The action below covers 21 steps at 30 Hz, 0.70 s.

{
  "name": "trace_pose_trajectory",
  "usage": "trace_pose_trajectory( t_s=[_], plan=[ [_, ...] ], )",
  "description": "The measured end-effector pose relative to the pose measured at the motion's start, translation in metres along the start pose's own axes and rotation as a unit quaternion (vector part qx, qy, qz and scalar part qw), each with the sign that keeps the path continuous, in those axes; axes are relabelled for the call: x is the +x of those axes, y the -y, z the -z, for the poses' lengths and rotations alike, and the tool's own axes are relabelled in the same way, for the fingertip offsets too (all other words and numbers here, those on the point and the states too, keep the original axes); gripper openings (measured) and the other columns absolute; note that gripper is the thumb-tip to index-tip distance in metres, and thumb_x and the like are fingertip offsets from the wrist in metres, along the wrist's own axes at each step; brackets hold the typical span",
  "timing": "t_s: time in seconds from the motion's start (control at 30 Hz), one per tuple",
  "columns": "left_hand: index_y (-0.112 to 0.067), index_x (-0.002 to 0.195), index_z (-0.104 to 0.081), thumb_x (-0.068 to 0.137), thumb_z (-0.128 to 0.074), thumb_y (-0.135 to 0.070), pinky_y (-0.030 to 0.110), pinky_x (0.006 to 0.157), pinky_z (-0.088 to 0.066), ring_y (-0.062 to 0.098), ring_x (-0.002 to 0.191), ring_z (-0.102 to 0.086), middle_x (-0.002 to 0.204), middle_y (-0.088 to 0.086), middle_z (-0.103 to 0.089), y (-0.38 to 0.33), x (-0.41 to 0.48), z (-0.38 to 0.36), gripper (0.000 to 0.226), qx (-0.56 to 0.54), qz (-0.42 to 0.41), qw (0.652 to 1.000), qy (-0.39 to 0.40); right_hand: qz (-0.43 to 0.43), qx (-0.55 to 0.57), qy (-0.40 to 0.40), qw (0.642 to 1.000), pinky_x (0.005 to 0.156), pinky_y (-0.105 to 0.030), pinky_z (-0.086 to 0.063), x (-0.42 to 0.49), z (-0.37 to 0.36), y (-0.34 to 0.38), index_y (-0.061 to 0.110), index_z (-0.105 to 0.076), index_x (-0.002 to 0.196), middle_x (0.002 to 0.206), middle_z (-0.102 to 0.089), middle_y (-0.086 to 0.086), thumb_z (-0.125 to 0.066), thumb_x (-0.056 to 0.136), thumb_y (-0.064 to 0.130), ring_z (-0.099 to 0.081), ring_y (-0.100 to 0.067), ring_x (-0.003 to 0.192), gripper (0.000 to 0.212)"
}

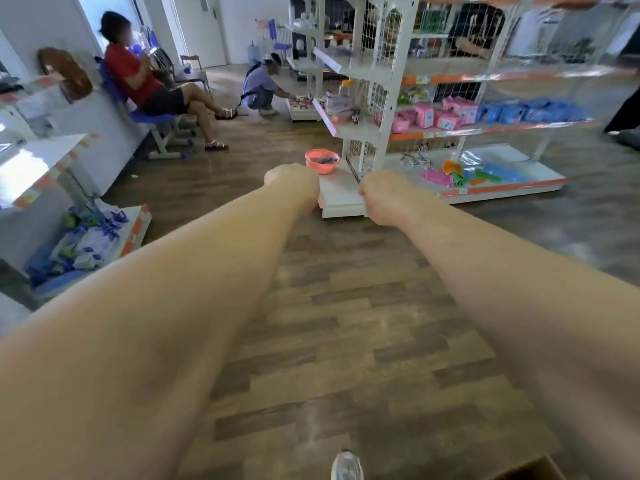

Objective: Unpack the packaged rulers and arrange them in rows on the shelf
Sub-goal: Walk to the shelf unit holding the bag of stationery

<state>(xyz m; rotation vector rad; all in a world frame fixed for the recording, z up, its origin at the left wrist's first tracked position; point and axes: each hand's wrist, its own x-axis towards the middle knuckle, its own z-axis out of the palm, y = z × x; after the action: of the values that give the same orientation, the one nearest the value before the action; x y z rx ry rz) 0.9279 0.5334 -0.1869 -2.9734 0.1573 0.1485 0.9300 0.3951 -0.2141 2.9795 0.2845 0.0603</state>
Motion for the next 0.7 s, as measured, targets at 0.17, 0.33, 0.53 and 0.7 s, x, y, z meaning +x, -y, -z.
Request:
trace_pose_trajectory(
  t_s=[0.17, 0.33, 0.53, 0.7],
  plan=[
    [-0.007, 0.141, -0.040, 0.090, -0.052, 0.001, 0.039, 0.094, -0.043, 0.034, 0.127, -0.046, 0.142, 0.017, -0.043, -0.003, 0.081, 0.015, 0.052, 0.013, -0.021, 1.000, 0.006, -0.013, 0.029, -0.003, 0.999, 0.080, -0.035, -0.046, 0.080, -0.002, -0.026, -0.002, -0.060, 0.114, 0.115, -0.062, -0.021, -0.045, 0.087, -0.008, -0.060, -0.034, 0.104, 0.031],
    [-0.008, 0.131, -0.049, 0.092, -0.047, -0.003, 0.035, 0.079, -0.041, 0.032, 0.118, -0.052, 0.132, 0.014, -0.053, -0.007, 0.177, 0.037, 0.039, 0.016, -0.049, 0.998, -0.046, -0.041, 0.037, 0.002, 0.998, 0.075, -0.035, -0.042, 0.166, 0.017, -0.061, 0.010, -0.052, 0.078, 0.094, -0.061, -0.014, -0.043, 0.087, -0.009, -0.057, -0.034, 0.096, 0.023],
    [0.000, 0.132, -0.048, 0.091, -0.050, 0.000, 0.036, 0.076, -0.040, 0.034, 0.117, -0.053, 0.130, 0.016, -0.053, -0.014, 0.274, 0.066, 0.041, 0.012, -0.051, 0.997, -0.062, -0.040, 0.038, -0.060, 0.997, 0.084, -0.036, -0.045, 0.255, 0.020, -0.097, 0.004, -0.055, 0.125, 0.123, -0.059, -0.016, -0.046, 0.094, 0.003, -0.055, -0.033, 0.114, 0.032],
    [0.000, 0.127, -0.052, 0.087, -0.053, 0.001, 0.035, 0.073, -0.041, 0.033, 0.112, -0.056, 0.126, 0.017, -0.056, -0.015, 0.334, 0.076, 0.039, 0.025, -0.061, 0.995, -0.070, -0.048, 0.036, -0.064, 0.996, 0.081, -0.036, -0.045, 0.307, 0.020, -0.122, 0.000, -0.059, 0.116, 0.118, -0.061, -0.019, -0.041, 0.087, -0.007, -0.057, -0.033, 0.109, 0.034]
  ],
)
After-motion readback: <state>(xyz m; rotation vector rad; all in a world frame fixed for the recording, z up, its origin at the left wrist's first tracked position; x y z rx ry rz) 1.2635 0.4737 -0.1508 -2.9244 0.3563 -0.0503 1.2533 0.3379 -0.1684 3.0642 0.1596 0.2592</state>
